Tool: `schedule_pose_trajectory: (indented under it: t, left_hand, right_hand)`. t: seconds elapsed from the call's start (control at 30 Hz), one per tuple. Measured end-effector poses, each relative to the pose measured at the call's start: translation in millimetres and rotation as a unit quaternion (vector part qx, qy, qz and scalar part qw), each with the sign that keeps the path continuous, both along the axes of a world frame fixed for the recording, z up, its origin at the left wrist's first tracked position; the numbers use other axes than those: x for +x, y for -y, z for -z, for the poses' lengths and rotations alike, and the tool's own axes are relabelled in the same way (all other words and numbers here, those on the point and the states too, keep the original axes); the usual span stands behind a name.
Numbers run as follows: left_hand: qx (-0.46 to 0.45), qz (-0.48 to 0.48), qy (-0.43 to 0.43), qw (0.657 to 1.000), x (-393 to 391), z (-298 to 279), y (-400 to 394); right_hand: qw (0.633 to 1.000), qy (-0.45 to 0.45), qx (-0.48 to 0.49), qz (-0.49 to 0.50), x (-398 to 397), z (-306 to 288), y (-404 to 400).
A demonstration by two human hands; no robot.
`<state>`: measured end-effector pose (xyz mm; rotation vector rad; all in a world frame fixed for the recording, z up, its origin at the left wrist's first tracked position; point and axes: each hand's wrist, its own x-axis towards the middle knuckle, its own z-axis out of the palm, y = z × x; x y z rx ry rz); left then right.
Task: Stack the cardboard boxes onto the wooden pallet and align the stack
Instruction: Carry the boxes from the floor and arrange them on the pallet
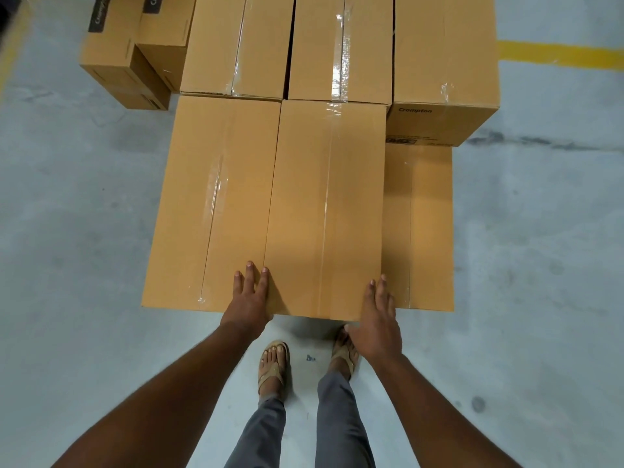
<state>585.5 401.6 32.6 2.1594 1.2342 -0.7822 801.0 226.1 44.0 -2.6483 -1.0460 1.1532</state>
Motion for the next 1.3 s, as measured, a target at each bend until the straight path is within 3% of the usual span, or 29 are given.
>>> schedule_pose_trajectory:
  t: [0.1,0.27,0.53,0.83,1.13,1.3]
  left_hand:
    - [-0.015,-0.054,0.039,0.998,7,-24,-1]
    - [-0.003,-0.185,0.148,0.971,2,-96,18]
    - [0.058,-0.312,0.258,0.913,-50,-197,25]
    - [0.121,-0.440,0.352,0.817,-215,-253,-31]
    - [0.120,-0.499,0.422,0.747,-425,-282,-109]
    - [0.098,-0.504,0.440,0.737,-480,-296,-156]
  right_hand:
    - [0.999,-0.009,0.031,-0.019,-3,-21,-8]
    - [0.983,-0.108,0.139,0.055,-15,-86,-9]
    - [0.958,-0.118,0.258,0.052,-49,-188,-45]
    - [0.923,-0.201,0.320,-0.074,-194,-262,-169]
    - [0.904,-0.261,0.340,0.007,-398,-297,-276]
    - [0.912,-0.255,0.321,-0.008,-460,-306,-312]
